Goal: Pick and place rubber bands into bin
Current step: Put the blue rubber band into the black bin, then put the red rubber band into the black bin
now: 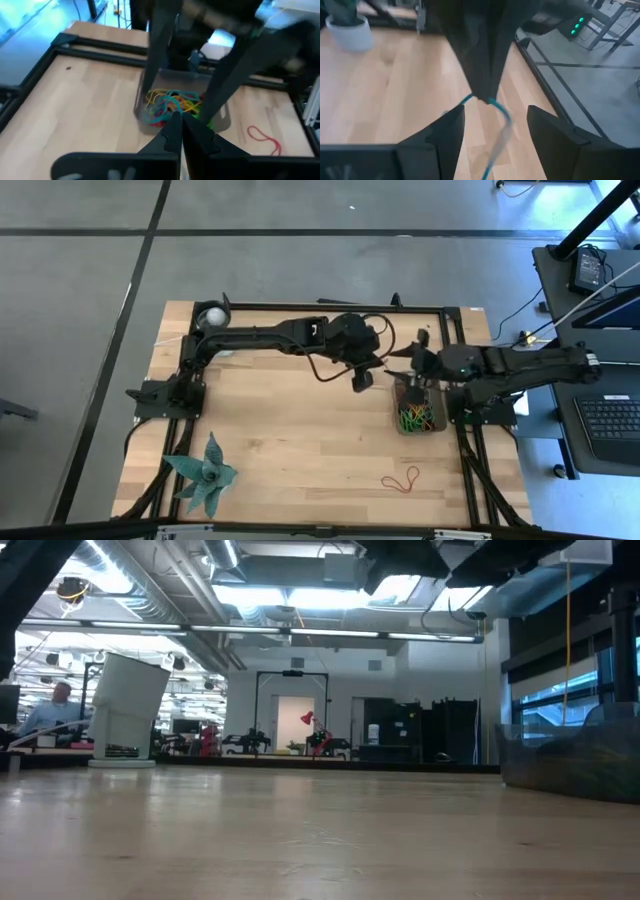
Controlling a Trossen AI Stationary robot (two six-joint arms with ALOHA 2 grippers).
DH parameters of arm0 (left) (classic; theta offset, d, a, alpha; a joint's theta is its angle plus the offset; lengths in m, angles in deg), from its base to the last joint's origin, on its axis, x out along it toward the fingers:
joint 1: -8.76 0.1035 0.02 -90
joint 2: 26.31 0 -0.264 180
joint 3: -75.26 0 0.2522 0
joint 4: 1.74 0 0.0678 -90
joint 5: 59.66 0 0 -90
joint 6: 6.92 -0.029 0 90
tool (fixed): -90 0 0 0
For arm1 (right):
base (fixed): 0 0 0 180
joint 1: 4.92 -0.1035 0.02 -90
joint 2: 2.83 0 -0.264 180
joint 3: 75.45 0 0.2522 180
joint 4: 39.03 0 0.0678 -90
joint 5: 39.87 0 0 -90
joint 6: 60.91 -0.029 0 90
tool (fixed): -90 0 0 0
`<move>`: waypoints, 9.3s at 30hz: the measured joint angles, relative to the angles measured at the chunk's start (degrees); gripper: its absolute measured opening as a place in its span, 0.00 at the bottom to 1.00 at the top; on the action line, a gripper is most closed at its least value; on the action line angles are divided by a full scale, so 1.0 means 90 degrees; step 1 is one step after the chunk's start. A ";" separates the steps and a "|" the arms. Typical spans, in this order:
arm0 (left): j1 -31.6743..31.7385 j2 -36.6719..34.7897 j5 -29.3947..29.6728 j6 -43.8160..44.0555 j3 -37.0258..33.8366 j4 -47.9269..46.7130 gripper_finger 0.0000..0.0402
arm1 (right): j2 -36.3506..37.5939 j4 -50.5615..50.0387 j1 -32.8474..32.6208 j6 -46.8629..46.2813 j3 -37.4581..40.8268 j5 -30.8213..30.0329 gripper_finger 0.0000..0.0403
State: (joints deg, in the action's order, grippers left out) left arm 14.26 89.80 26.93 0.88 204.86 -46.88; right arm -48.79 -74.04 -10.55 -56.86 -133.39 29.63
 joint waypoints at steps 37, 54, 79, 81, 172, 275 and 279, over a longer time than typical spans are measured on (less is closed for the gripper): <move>0.0196 -0.0002 -0.0579 0.2202 0.0002 0.0172 0.24 | -0.0371 -0.0183 -0.0002 -0.0719 0.0005 0.0022 0.01; 0.0593 -0.0002 -0.0292 0.4675 0.0005 0.0207 0.35 | 0.0897 -0.1994 -0.0002 -0.2101 0.0005 0.0019 0.00; 0.0804 -0.0002 0.1611 0.3137 0.0005 -0.0749 0.35 | 0.0524 -0.5076 -0.0009 -0.4732 -0.0456 0.1221 0.00; 0.0838 -0.0002 0.1683 0.3020 0.0005 -0.0913 0.35 | 0.0321 -0.5191 -0.0007 -0.5026 -0.0323 0.1293 0.00; -0.0385 -0.4683 0.1817 0.0287 -0.6239 0.0124 0.01 | -0.6176 -0.0506 -0.4313 -0.8666 -0.1210 0.2245 0.26; -0.0492 -0.4675 0.1710 0.0401 -0.6239 0.0323 0.00 | -0.6378 -0.1530 -0.5099 -0.9059 -0.1289 0.0915 0.19; -0.0489 -0.4675 0.1748 0.0398 -0.6239 0.0323 0.01 | -0.6382 -0.1565 -0.5095 -0.9063 -0.1270 0.0968 0.06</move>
State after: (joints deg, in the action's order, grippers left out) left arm 9.86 47.73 42.66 4.46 148.70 -43.97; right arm -106.23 -88.13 -56.41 -138.42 -144.82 38.34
